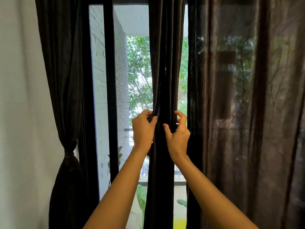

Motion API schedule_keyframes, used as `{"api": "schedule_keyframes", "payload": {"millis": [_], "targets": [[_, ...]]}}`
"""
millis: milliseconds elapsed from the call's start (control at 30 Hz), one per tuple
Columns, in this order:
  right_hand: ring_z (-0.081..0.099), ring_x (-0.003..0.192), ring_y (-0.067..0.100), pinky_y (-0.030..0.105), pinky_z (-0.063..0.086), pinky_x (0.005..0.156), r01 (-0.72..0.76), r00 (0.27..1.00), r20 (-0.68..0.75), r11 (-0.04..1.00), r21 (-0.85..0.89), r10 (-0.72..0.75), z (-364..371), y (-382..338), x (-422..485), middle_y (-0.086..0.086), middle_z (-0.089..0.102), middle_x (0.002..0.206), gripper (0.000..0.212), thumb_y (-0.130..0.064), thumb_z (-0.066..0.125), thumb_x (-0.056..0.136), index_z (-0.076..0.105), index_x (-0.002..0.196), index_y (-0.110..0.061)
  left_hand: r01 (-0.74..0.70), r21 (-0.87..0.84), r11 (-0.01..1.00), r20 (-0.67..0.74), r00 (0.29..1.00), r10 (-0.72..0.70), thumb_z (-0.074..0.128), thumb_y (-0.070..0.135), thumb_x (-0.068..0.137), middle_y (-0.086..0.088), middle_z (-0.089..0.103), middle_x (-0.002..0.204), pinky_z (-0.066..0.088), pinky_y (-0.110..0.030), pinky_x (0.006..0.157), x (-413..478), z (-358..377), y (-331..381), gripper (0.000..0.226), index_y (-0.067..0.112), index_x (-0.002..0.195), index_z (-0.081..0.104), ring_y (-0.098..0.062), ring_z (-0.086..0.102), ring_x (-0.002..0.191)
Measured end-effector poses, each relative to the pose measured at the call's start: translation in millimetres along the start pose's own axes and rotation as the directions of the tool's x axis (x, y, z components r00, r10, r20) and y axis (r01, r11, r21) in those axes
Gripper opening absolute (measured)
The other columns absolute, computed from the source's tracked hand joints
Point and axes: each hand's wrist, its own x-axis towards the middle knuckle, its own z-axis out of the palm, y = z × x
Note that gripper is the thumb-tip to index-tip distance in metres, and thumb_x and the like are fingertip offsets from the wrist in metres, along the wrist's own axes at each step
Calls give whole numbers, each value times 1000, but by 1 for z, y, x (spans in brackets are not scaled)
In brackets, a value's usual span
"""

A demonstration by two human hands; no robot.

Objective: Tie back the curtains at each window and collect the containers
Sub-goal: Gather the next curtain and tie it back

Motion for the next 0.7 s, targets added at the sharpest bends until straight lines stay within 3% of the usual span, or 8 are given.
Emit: {"api": "schedule_keyframes", "payload": {"millis": [100,200,333,567,700], "targets": [[53,102,7,-1,32,88,46,998,40,997,-70,-43,4,-3,2,1,58,116,46,-4,66,82,54,127,-11,0,-26,1000,26,1000,0,66,14,86,-6,71,93,45,-9,73,-1,1,2,18,6,102,68,-14,66,85],[57,89,14,-6,30,77,39,999,25,994,-106,-36,7,-7,5,6,58,103,29,-1,67,79,66,107,-8,8,-35,999,39,999,-6,67,14,85,-9,71,97,47,-18,81,-2,3,6,22,5,105,68,-17,66,92],[54,81,8,-3,34,74,16,1000,15,996,-88,-15,9,-7,2,6,59,97,16,-3,68,80,73,95,-8,26,-45,999,62,998,-23,66,12,86,-10,70,102,43,-11,79,-3,2,7,25,5,110,66,-16,66,96],[59,78,10,3,40,73,3,1000,27,1000,-12,-2,5,-6,1,5,65,89,14,-2,69,79,75,92,-6,-17,-52,998,193,981,27,64,10,87,-9,70,106,39,-5,80,-2,-6,9,25,5,112,65,-15,64,102],[54,73,2,3,38,67,48,999,22,999,-25,-48,1,-7,0,-3,61,82,14,1,68,77,74,89,-4,1,-70,998,240,971,16,64,19,88,-8,69,110,33,8,69,-3,-9,15,31,7,117,64,-5,58,96]]}}
